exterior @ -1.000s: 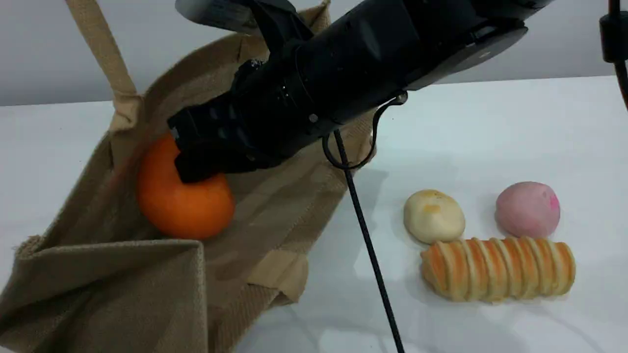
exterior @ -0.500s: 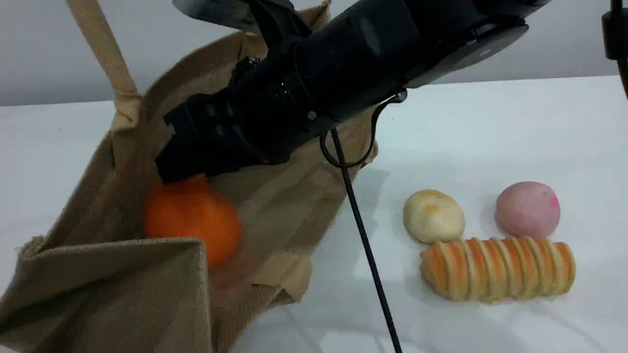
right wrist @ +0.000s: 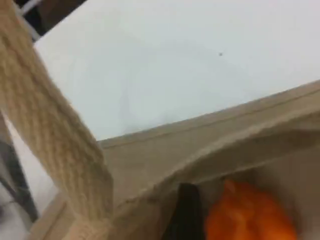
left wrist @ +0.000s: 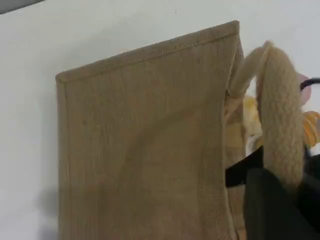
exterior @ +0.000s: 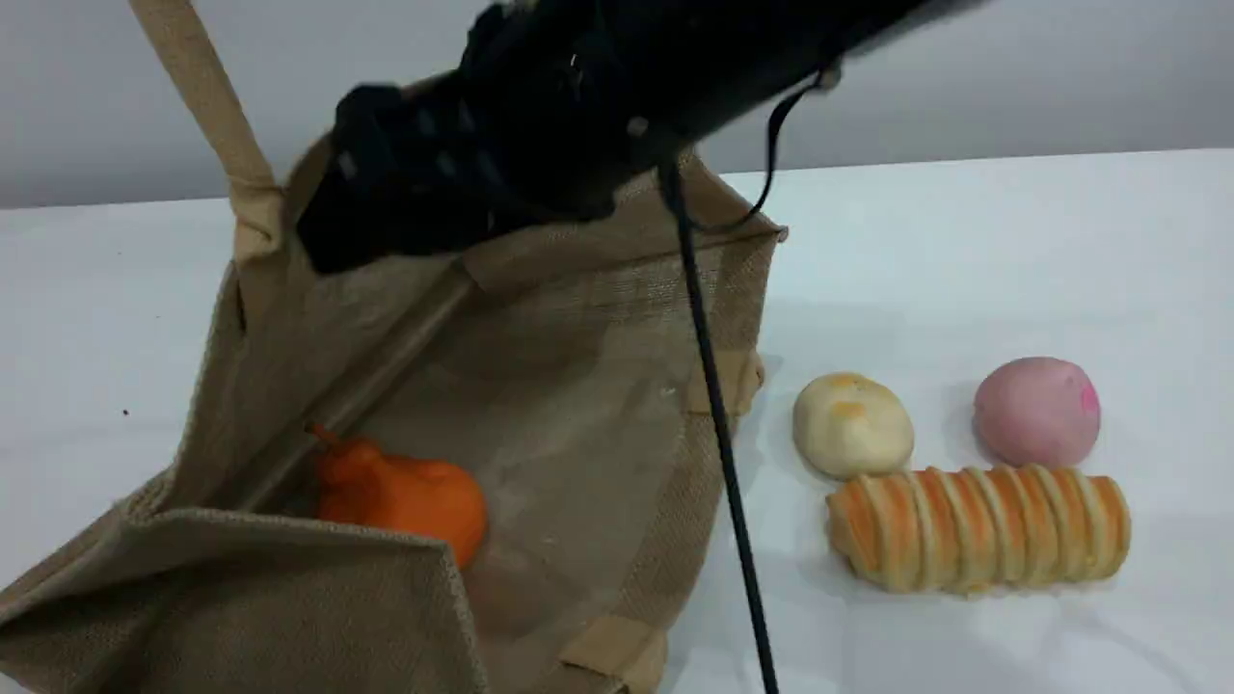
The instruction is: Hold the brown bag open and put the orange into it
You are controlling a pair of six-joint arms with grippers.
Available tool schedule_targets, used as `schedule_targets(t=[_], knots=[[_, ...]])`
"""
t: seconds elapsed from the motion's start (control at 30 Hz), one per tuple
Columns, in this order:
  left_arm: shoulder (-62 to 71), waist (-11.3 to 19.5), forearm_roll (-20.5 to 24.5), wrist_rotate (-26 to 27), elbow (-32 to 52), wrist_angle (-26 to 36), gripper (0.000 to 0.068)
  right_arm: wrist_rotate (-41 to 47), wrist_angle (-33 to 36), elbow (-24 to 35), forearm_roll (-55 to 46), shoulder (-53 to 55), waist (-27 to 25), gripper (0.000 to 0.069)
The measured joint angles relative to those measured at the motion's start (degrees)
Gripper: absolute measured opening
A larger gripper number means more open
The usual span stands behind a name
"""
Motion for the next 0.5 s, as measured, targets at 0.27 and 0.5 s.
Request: schedule_targets(t=[0.27,0.5], knots=[[0.0,0.0,0.0,0.0,0.0,0.0,0.0090,15.4,1.9,0.0,-18.2,-5.0,-3.4,0.0547],[0.1,0.0,0.0,0.0,0.0,-0.1,0.0090,29.4,12.8,0.0,-32.0,-6.9,-12.0,0.0547]])
